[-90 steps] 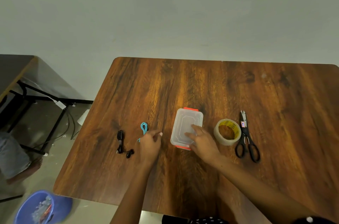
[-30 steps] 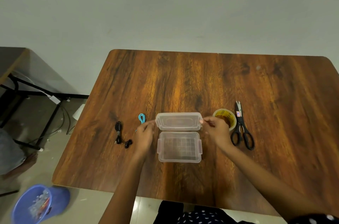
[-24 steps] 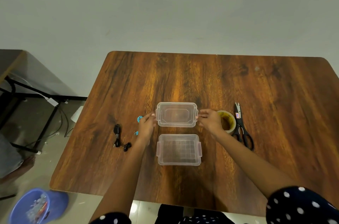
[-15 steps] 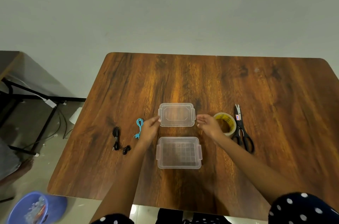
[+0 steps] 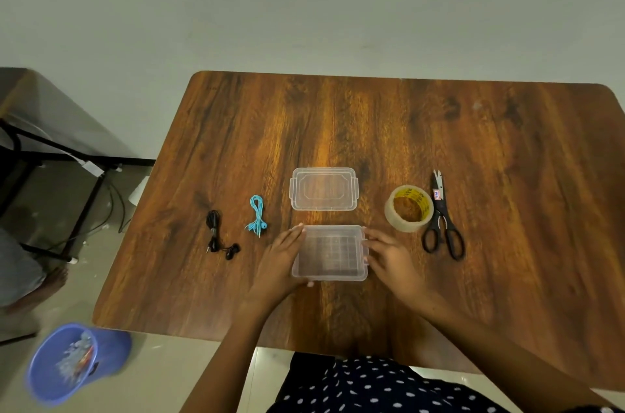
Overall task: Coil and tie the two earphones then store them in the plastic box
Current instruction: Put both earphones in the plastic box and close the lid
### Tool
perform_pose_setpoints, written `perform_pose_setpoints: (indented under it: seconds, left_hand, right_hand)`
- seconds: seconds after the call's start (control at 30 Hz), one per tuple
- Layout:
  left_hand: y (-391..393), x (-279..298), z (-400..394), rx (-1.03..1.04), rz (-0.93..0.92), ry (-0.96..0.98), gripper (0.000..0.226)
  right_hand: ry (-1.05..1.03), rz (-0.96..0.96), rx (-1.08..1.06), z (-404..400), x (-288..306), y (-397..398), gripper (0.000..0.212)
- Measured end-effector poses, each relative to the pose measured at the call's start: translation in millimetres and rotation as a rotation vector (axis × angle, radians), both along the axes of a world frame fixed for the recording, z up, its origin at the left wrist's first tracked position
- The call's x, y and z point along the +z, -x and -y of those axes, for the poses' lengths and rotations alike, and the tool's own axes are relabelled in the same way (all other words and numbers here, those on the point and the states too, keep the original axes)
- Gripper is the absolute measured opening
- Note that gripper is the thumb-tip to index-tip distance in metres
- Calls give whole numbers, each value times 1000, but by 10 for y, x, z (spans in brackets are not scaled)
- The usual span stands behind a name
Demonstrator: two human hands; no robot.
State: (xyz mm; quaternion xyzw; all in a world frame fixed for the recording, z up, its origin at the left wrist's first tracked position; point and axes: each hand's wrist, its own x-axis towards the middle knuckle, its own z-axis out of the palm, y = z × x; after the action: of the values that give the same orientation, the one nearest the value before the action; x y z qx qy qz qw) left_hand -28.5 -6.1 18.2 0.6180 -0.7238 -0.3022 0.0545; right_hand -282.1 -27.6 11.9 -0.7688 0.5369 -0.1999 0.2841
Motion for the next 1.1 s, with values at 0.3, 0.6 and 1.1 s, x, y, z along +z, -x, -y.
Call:
perform_pose_setpoints:
  seconds: [0.3, 0.6, 1.1]
  left_hand:
    - [-118, -61, 420, 197, 2, 143, 72]
    - [-452, -291, 741, 837, 118, -27, 46]
    - [-79, 307, 651, 121, -93, 287, 24]
  right_hand:
    - [-12, -24, -23, 285, 8, -74, 29]
    - [-6, -88, -57, 253, -36, -66, 28]
    - [19, -26, -62, 273, -1, 15, 23]
